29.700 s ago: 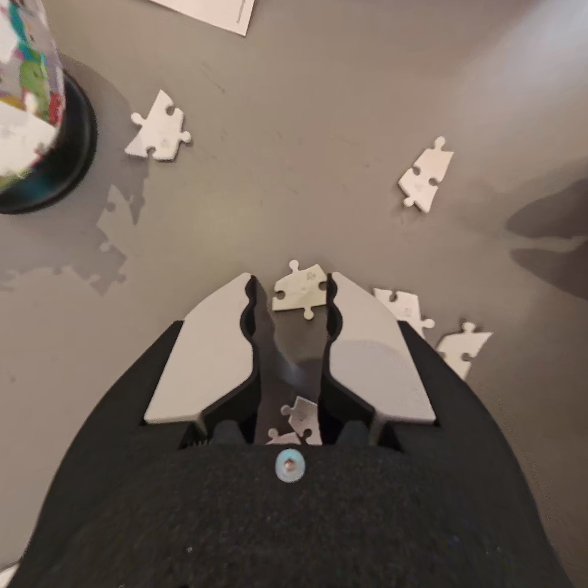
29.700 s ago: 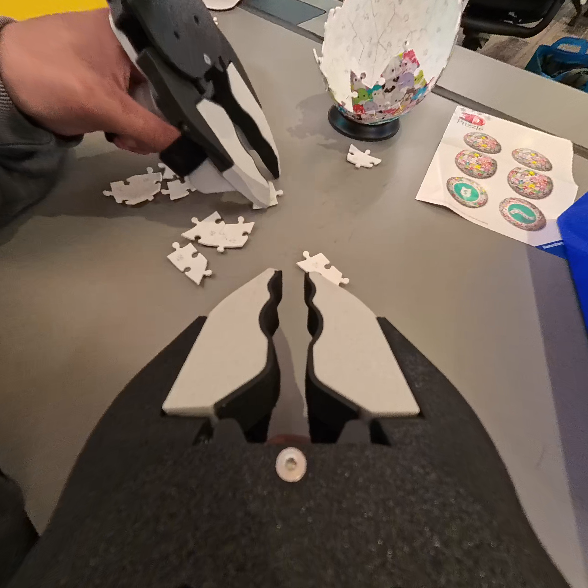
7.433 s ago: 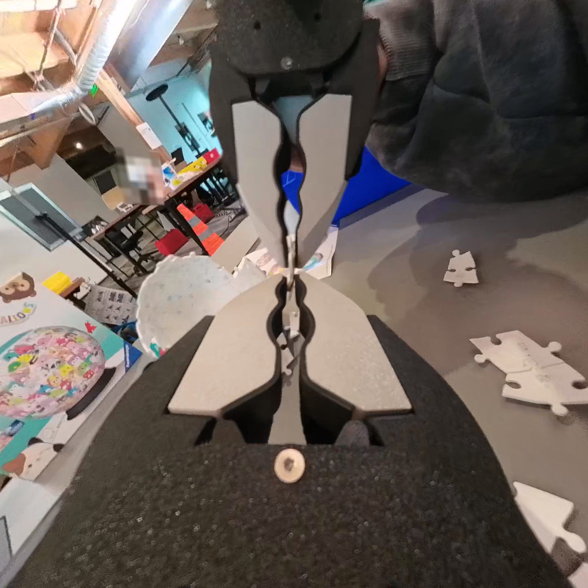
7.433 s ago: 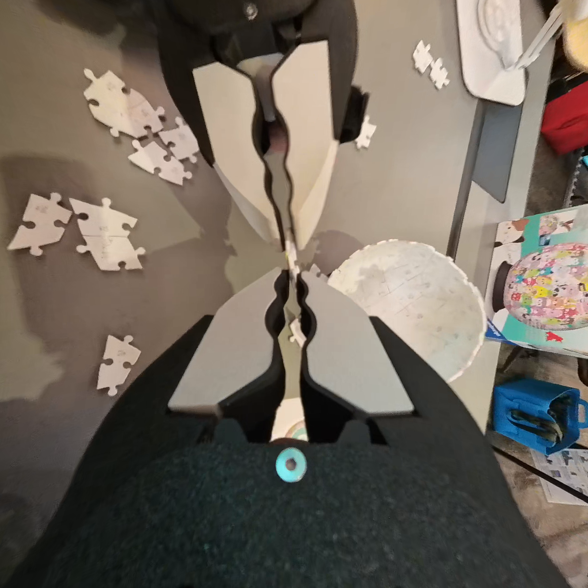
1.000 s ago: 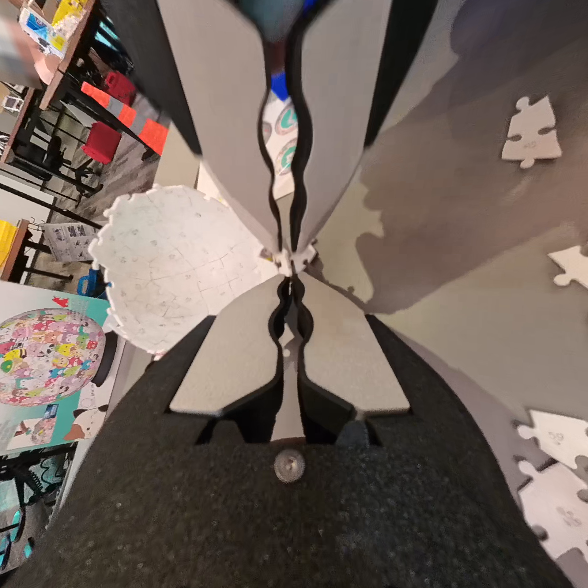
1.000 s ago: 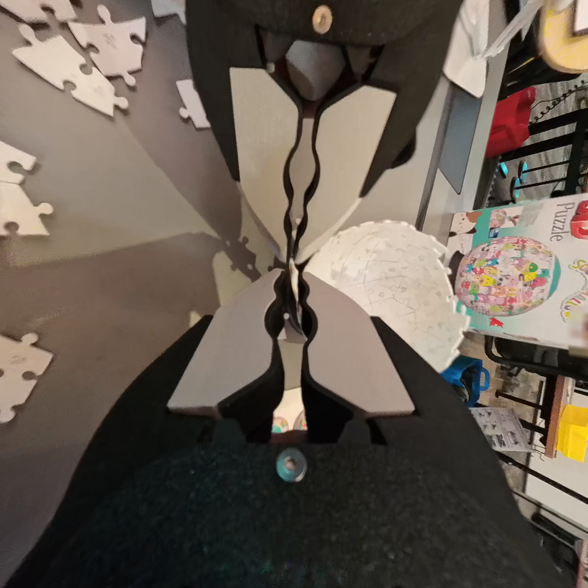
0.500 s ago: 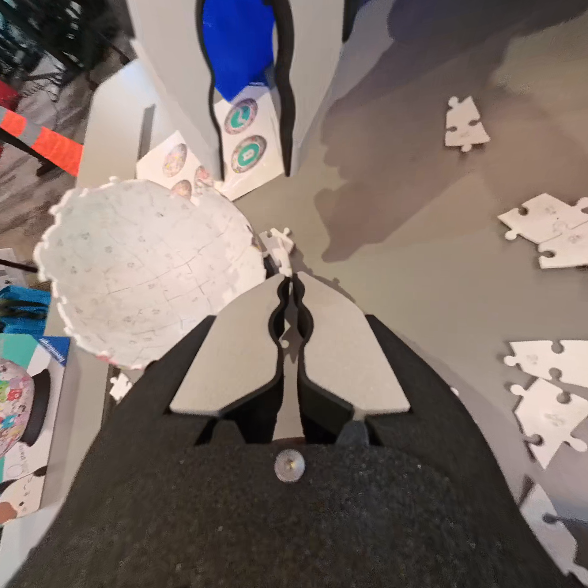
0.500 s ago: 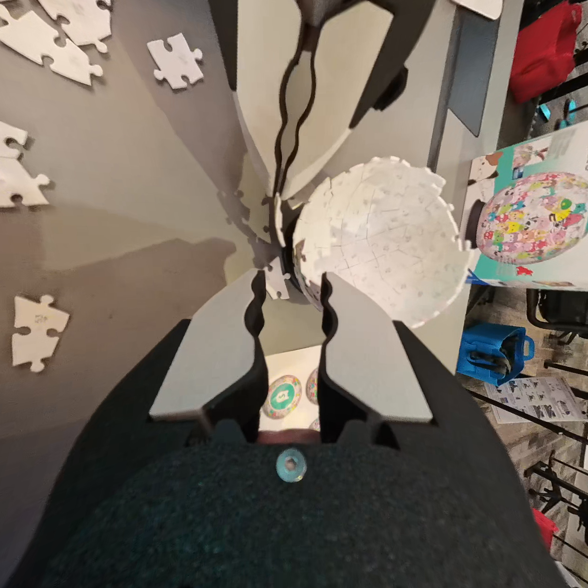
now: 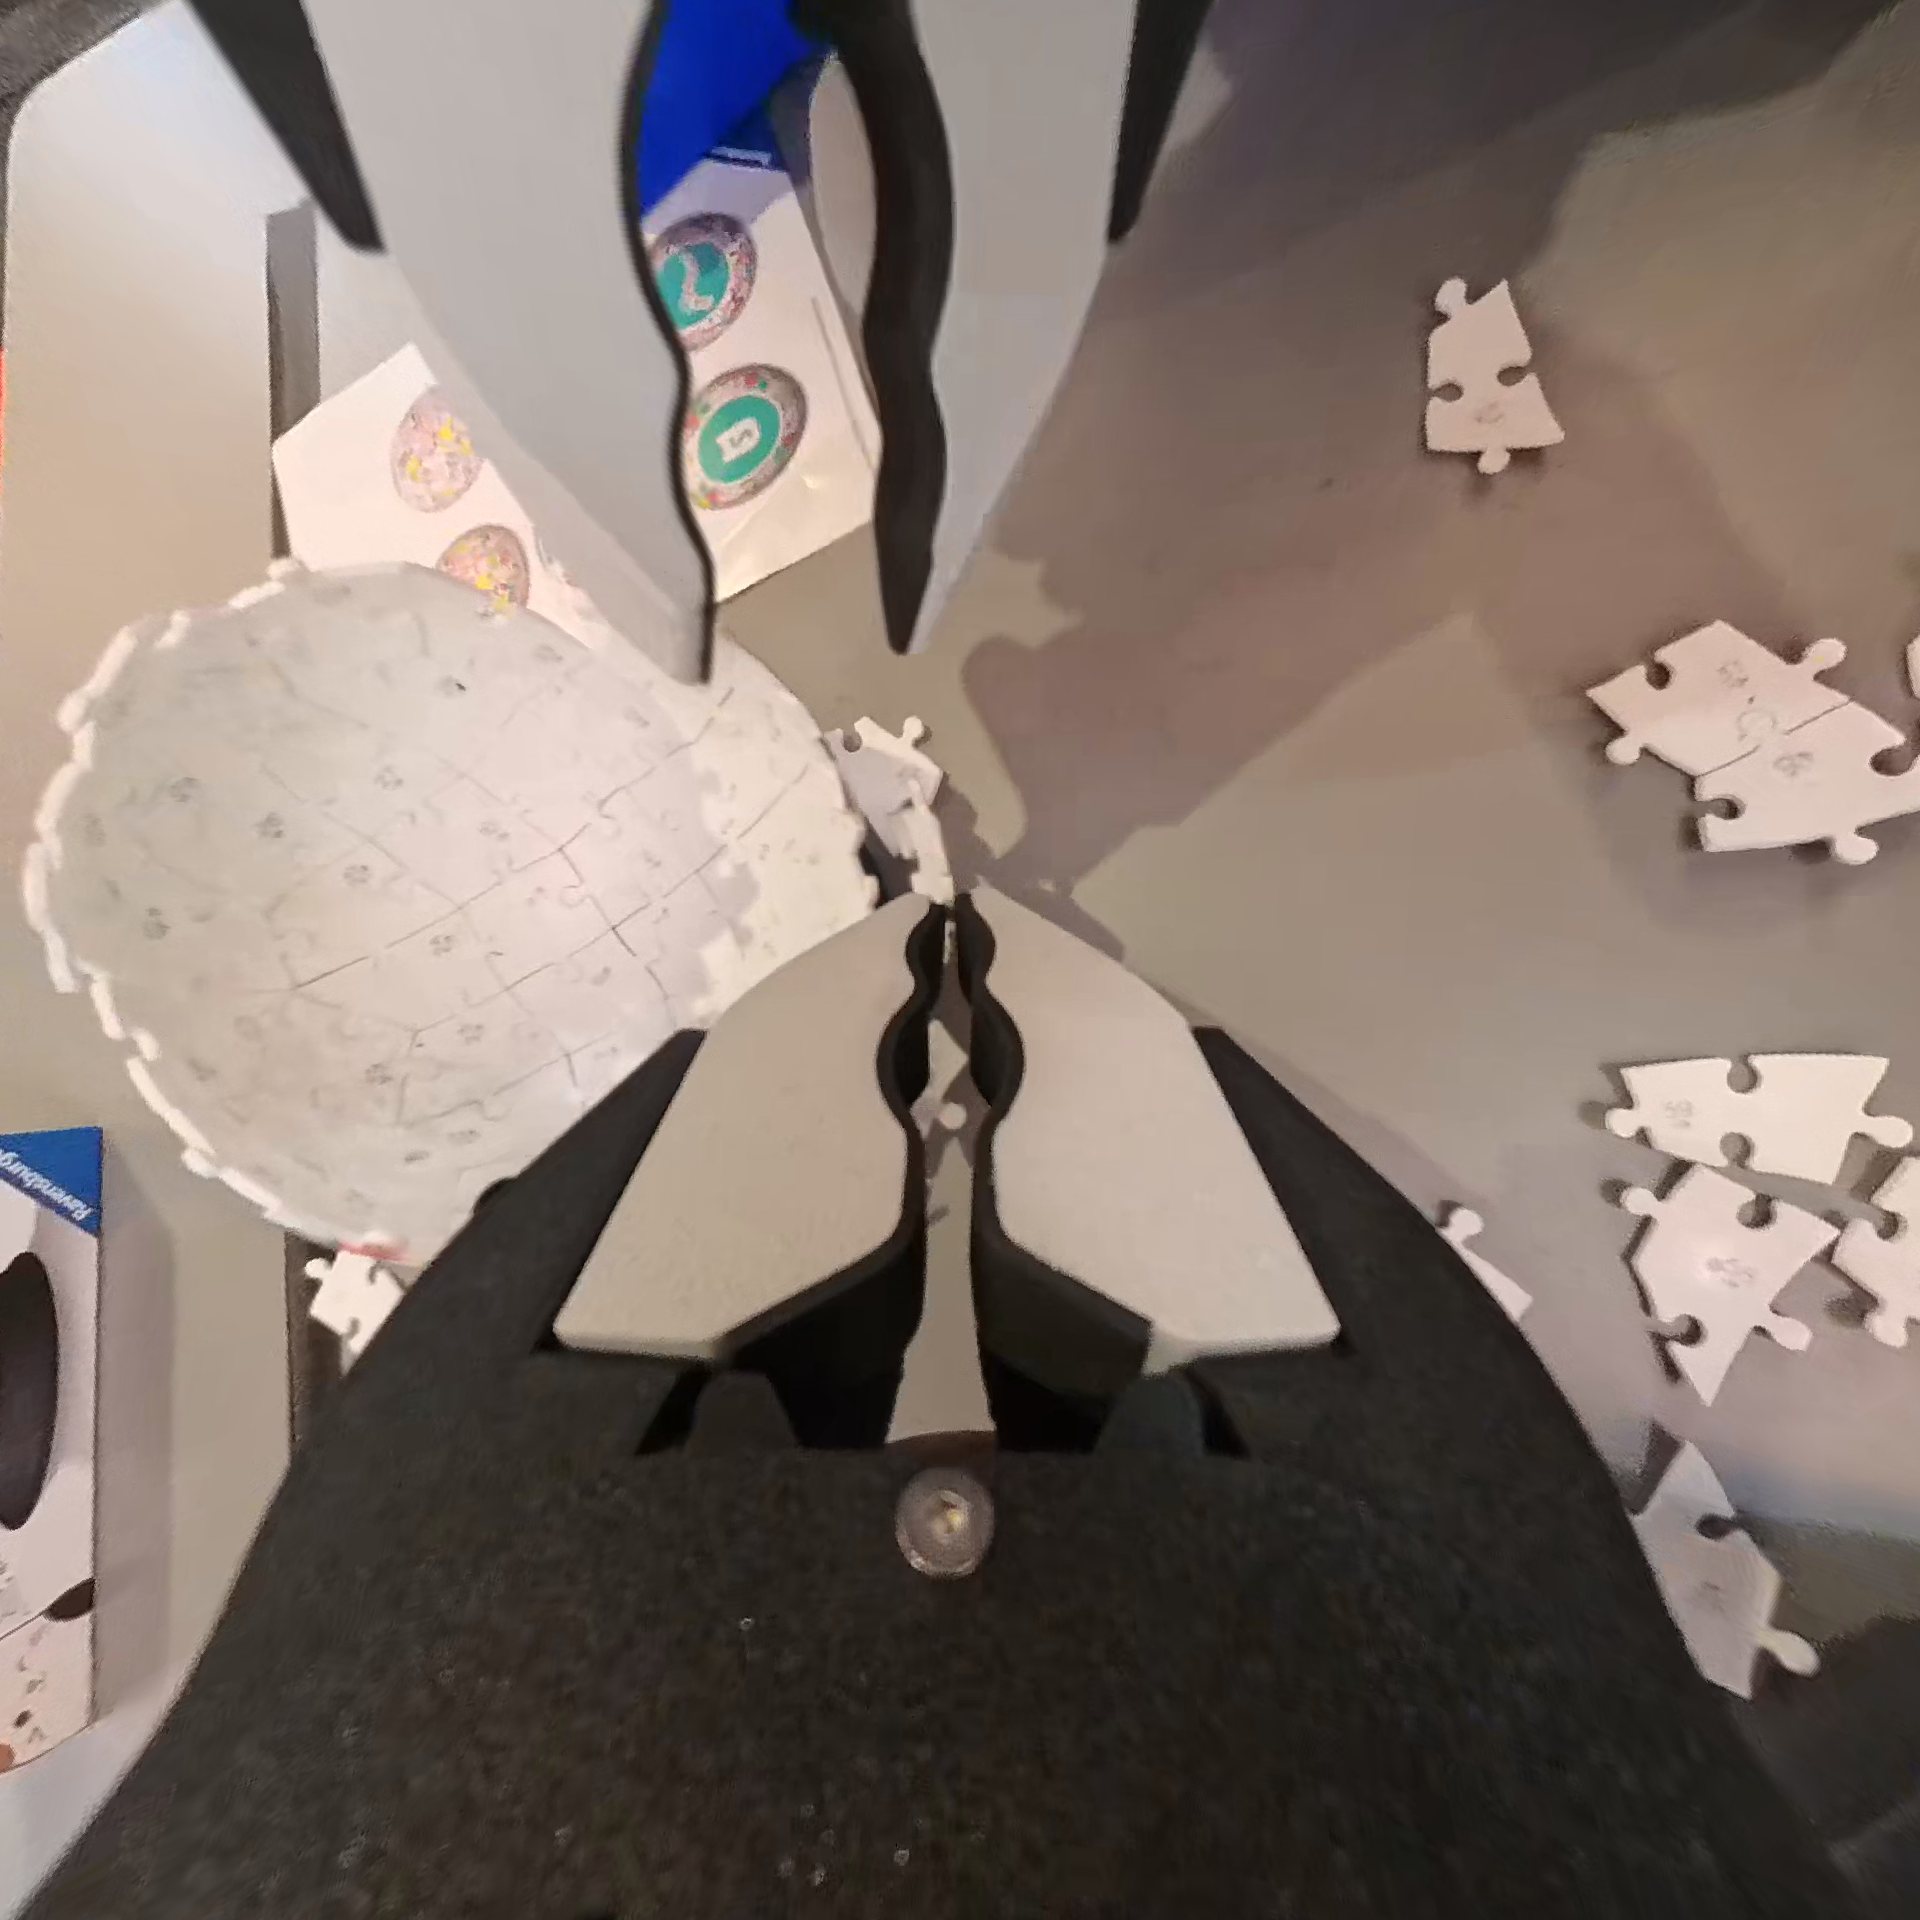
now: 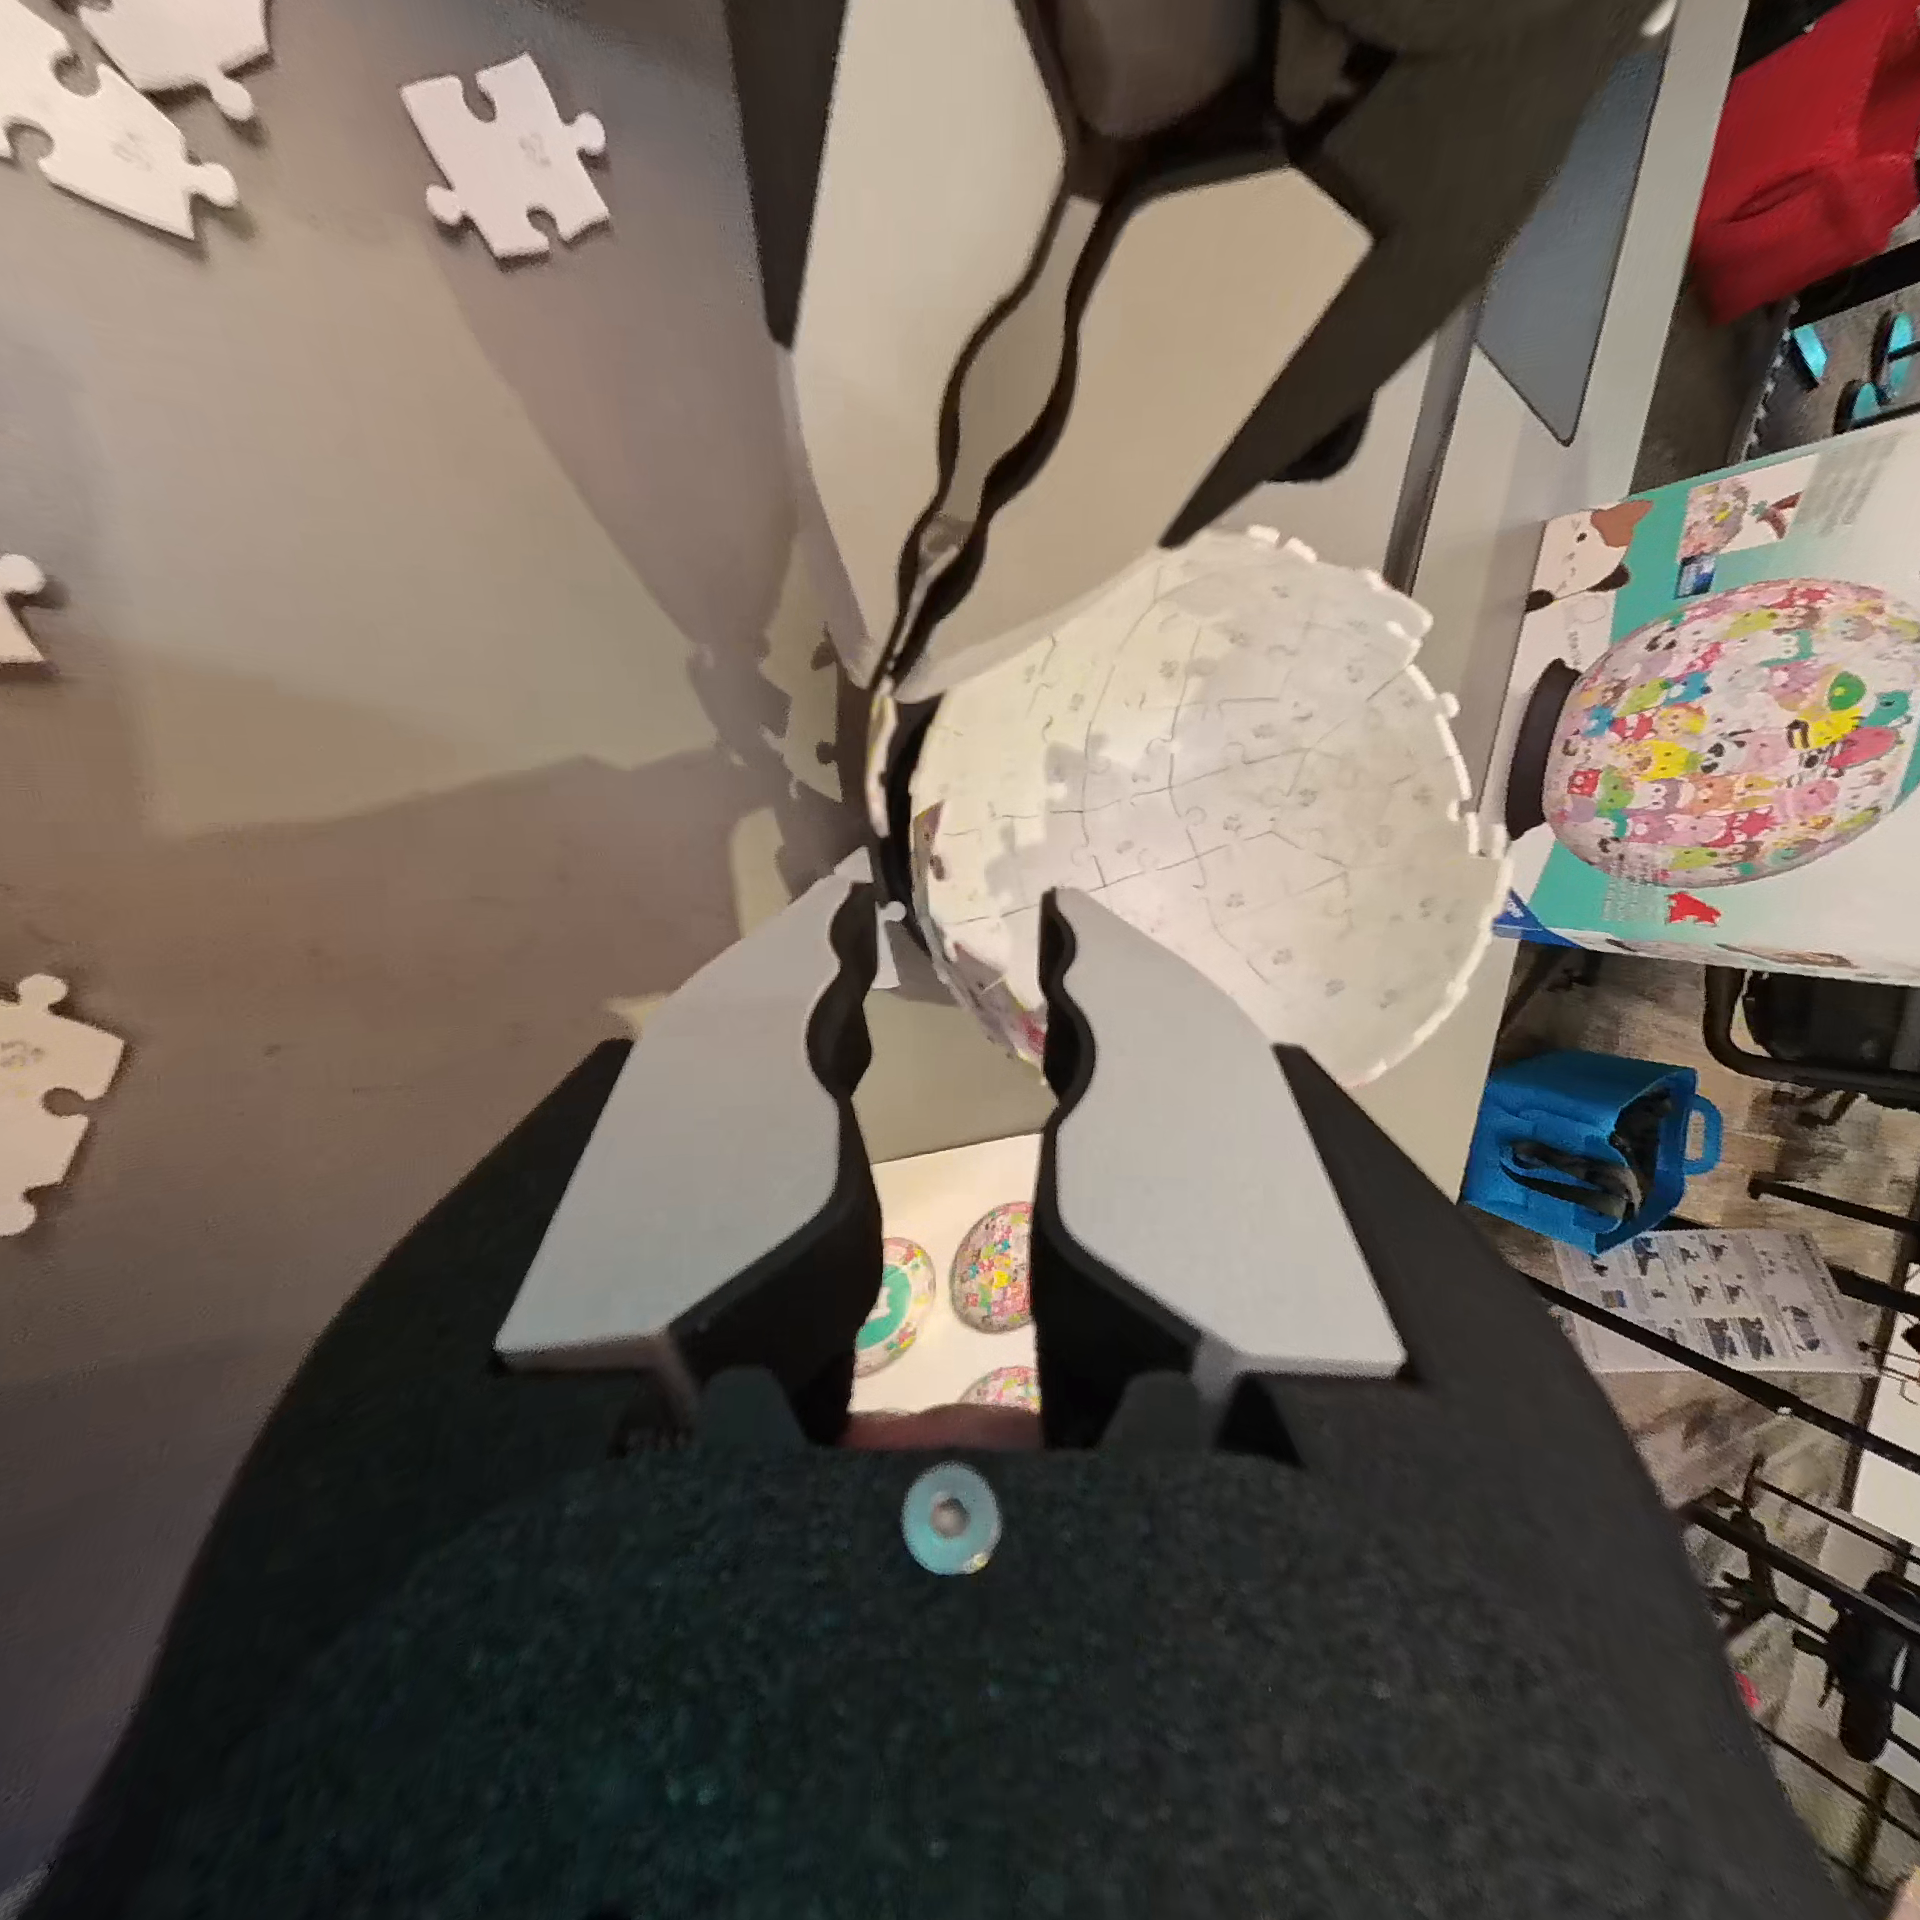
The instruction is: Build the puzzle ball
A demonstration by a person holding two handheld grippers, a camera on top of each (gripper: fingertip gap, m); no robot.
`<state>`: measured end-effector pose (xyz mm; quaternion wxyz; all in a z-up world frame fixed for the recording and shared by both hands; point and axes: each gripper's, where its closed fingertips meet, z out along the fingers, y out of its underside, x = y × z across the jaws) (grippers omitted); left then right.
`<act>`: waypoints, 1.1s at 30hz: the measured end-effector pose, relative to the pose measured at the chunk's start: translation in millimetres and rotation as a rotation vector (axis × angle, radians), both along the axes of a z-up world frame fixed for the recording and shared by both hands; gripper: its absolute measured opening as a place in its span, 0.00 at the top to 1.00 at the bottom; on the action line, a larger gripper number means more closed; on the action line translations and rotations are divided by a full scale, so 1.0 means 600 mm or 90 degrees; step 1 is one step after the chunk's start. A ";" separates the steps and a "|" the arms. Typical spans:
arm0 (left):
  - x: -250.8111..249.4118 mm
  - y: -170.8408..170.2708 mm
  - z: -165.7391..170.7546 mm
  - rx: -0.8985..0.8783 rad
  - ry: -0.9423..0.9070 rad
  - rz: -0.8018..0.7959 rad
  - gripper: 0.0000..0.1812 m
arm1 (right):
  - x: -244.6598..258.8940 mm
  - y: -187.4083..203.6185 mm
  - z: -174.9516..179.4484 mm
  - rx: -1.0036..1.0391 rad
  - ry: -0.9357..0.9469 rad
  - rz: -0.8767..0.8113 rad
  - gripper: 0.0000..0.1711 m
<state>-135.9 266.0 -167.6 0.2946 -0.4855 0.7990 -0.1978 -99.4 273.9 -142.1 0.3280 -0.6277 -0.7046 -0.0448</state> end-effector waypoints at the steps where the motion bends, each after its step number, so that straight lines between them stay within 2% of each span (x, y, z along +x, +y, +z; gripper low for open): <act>1: 0.002 0.003 0.000 0.003 0.006 0.002 0.99 | 0.000 0.001 -0.002 0.002 -0.008 0.002 0.83; 12: 0.001 0.013 -0.011 0.015 0.100 0.006 0.99 | -0.001 0.006 -0.021 0.013 -0.039 0.006 0.83; 33: 0.008 0.022 -0.007 0.024 0.148 -0.006 0.99 | -0.007 0.012 -0.041 0.020 -0.070 0.002 0.84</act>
